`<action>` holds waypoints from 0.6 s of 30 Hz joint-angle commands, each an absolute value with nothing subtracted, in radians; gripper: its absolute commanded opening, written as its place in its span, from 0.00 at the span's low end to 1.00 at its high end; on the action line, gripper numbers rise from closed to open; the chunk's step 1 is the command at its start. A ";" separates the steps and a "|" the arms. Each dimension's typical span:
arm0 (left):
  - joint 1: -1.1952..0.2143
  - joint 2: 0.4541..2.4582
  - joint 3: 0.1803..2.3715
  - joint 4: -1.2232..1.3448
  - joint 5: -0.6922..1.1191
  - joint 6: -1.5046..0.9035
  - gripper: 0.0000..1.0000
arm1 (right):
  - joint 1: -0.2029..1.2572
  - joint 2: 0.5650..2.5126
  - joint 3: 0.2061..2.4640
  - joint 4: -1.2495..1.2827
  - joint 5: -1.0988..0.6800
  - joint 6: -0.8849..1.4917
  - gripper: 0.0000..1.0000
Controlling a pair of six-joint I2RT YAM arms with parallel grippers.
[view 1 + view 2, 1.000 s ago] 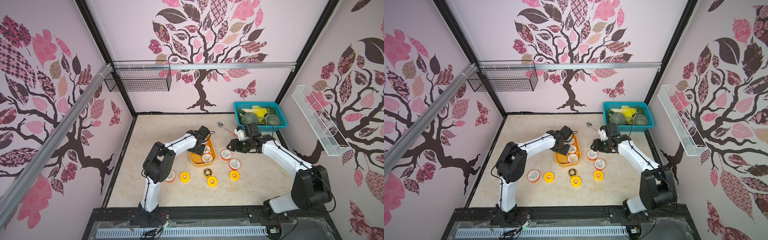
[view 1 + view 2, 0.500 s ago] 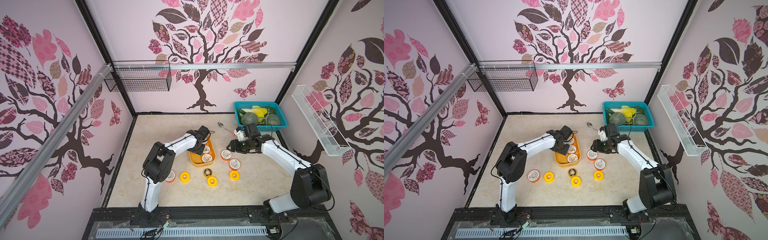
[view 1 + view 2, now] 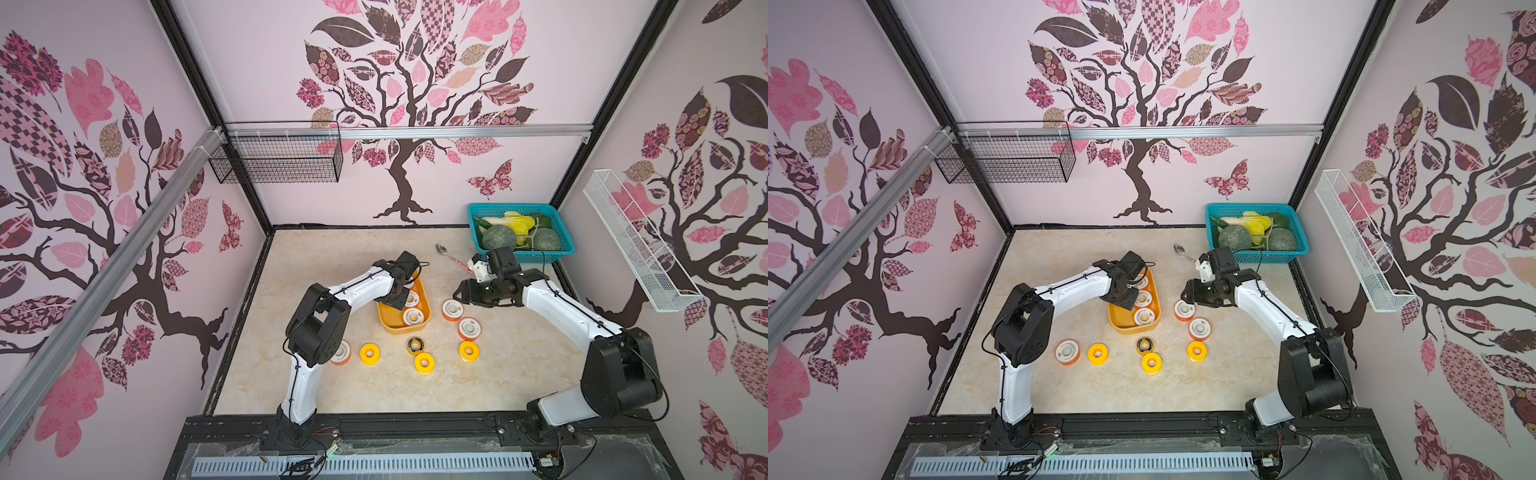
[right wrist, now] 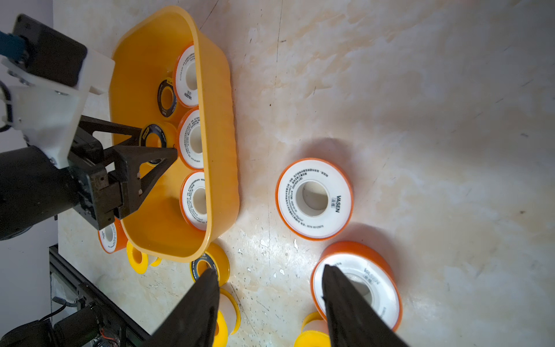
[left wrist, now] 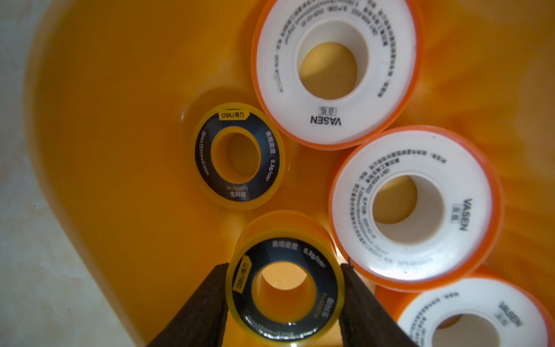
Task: Put the sealing tape into the storage box
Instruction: Place the sealing tape in the storage box.
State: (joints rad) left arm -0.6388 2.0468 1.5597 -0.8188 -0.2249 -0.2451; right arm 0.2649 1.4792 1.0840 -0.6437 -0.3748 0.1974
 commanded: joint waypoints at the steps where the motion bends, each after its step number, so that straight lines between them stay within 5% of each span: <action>1: -0.631 2.026 1.582 -0.832 -0.243 -0.255 0.66 | 0.262 1.499 1.112 -0.649 -0.389 0.187 0.60; 7: -0.631 2.011 1.586 -0.831 -0.245 -0.255 0.74 | 0.262 1.501 1.111 -0.652 -0.391 0.187 0.60; 18: -0.634 1.941 1.548 -0.800 -0.235 -0.247 0.67 | 0.262 1.501 1.107 -0.651 -0.393 0.185 0.60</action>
